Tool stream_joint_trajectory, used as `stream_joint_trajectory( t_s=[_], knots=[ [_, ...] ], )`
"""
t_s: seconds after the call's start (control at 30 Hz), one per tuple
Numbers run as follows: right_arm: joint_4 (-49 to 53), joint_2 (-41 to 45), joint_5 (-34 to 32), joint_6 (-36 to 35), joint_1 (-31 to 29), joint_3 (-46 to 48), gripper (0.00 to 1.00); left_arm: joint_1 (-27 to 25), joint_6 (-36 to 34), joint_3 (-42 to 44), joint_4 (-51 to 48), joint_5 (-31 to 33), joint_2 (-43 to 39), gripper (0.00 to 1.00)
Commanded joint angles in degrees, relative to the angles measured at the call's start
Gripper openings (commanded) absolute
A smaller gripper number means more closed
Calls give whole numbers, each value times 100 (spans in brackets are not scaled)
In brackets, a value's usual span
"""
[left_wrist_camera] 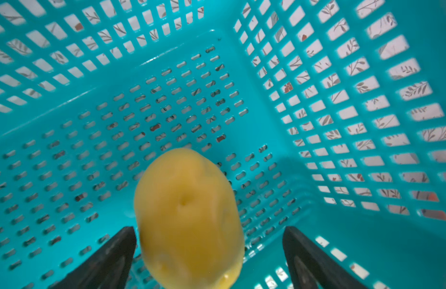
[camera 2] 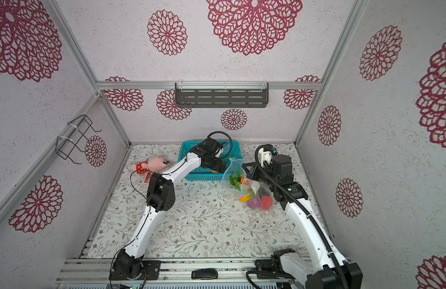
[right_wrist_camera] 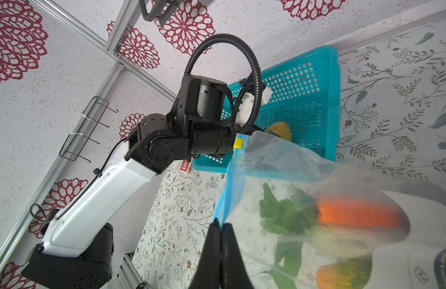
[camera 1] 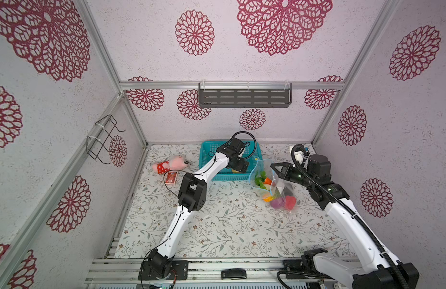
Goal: Place the food in the zip-top bag and seal the zipper
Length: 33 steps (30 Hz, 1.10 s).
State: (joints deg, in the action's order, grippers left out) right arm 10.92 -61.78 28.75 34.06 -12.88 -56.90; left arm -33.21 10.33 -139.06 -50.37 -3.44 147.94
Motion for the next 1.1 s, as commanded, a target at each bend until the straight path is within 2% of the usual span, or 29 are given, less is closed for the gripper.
stream_joint_trajectory(
  t_s=[0.0, 0.33, 0.77, 1.07],
  knots=[
    [-301, 91, 103, -5, 30, 48, 1, -66, -140, -265, -168, 246, 137, 100],
    [-318, 139, 95, 1, 28, 109, 1, -82, -145, -338, -263, 388, 308, 97],
    [-327, 154, 90, 7, 23, 145, 1, -15, -66, -288, -259, 365, 297, 74],
    [-345, 147, 87, 8, 26, 144, 1, 30, -51, -134, -280, 414, 151, 67]
  ],
)
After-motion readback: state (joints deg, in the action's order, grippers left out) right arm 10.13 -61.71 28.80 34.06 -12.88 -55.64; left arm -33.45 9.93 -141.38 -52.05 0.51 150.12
